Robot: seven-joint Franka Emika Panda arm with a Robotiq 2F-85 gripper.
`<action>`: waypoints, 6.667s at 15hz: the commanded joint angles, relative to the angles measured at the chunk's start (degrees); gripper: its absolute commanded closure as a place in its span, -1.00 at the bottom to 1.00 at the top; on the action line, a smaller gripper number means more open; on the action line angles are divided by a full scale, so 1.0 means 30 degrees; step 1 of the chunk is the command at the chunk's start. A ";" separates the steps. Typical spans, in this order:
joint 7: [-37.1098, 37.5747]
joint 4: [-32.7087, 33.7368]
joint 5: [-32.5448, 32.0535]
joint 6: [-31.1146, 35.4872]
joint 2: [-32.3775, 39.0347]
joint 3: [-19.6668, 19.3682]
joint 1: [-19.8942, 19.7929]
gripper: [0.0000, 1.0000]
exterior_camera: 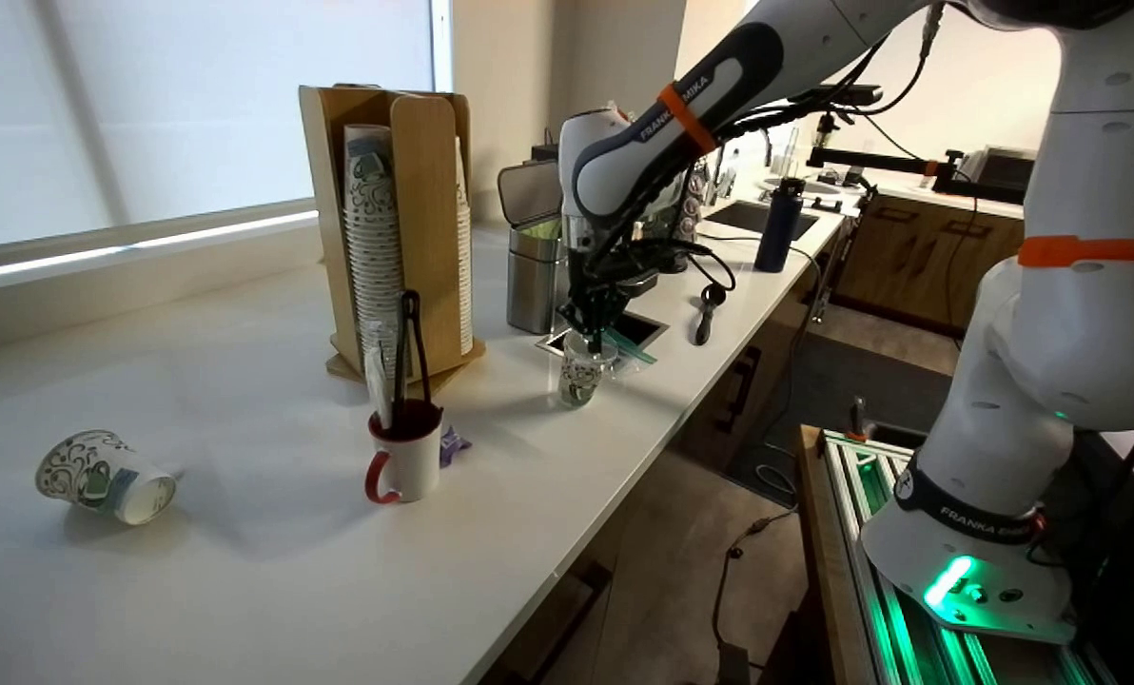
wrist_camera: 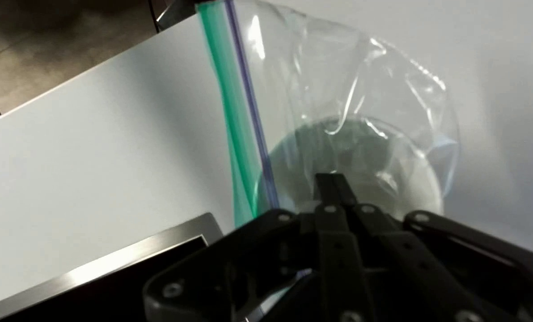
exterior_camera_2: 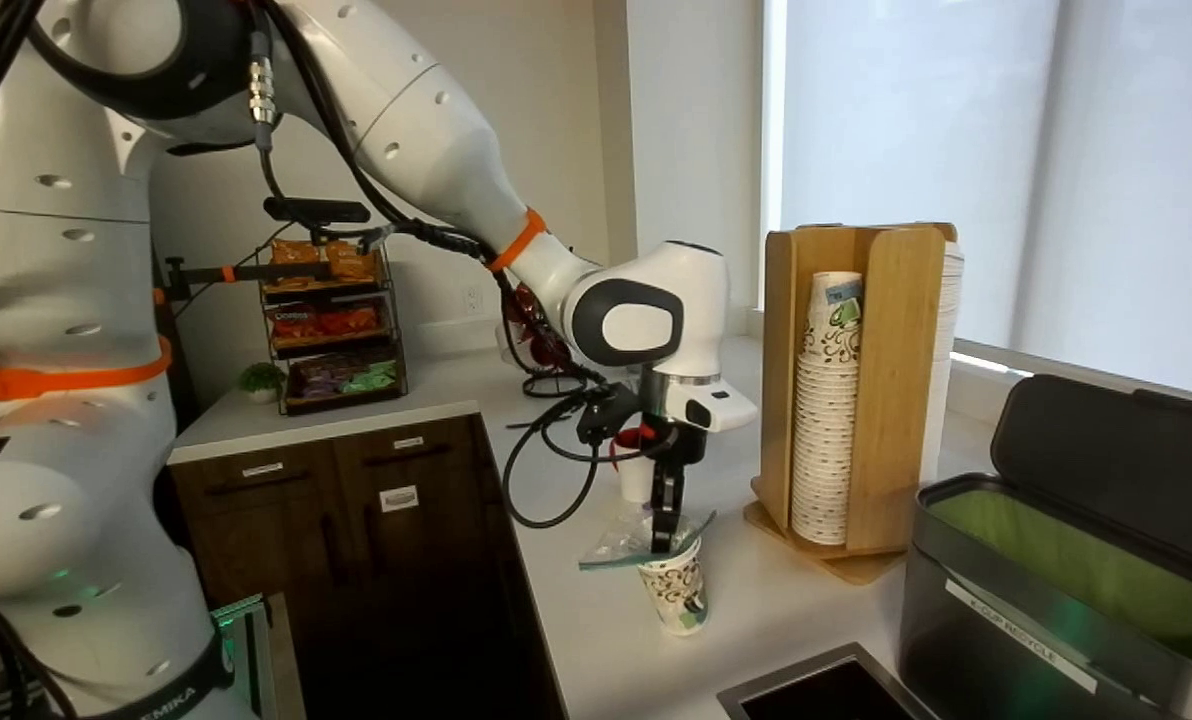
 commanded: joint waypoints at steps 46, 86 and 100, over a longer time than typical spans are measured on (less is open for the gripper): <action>0.3673 -0.0043 -0.3425 0.2247 0.0178 -0.0581 0.1128 0.91; 0.3746 0.0824 -0.2329 0.1764 0.1664 -0.1065 0.1082 0.88; 0.3801 0.0583 -0.2443 0.1720 0.0795 -0.1118 0.0979 0.46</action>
